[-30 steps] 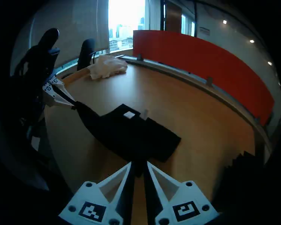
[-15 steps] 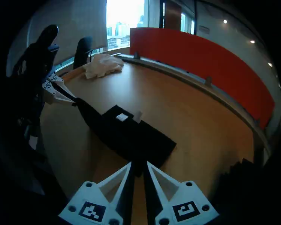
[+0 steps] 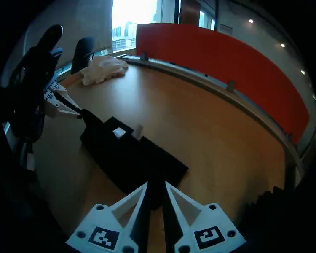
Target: Fold towel
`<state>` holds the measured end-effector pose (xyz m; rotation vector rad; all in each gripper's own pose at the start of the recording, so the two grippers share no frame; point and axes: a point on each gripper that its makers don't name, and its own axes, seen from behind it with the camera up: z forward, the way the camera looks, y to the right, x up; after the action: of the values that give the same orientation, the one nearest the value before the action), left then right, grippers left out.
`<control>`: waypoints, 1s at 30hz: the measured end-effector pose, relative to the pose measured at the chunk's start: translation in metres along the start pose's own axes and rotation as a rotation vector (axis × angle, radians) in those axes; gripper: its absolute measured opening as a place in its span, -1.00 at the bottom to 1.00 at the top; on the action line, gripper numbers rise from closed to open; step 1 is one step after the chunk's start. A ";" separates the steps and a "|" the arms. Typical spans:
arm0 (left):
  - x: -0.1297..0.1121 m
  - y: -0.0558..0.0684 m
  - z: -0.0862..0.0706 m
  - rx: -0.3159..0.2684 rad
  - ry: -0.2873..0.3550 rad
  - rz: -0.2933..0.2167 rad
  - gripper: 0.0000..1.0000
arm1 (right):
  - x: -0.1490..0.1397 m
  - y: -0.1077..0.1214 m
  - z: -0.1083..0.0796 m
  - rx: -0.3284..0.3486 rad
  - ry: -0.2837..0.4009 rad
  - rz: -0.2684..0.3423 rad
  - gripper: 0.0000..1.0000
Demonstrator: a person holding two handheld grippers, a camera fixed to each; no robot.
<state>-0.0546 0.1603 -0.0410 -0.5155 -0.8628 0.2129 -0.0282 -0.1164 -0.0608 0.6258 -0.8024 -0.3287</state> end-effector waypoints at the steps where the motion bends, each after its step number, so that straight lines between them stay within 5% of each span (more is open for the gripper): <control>1: 0.000 0.000 0.002 0.000 -0.002 0.001 -0.79 | -0.001 0.001 0.001 0.000 -0.004 0.002 -0.70; 30: -0.014 -0.020 0.061 0.048 -0.052 0.042 -0.76 | -0.026 0.021 0.058 0.001 -0.080 0.033 -0.70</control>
<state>-0.1111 0.1590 -0.0068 -0.4855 -0.8957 0.2851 -0.0878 -0.1098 -0.0316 0.6027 -0.8884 -0.3249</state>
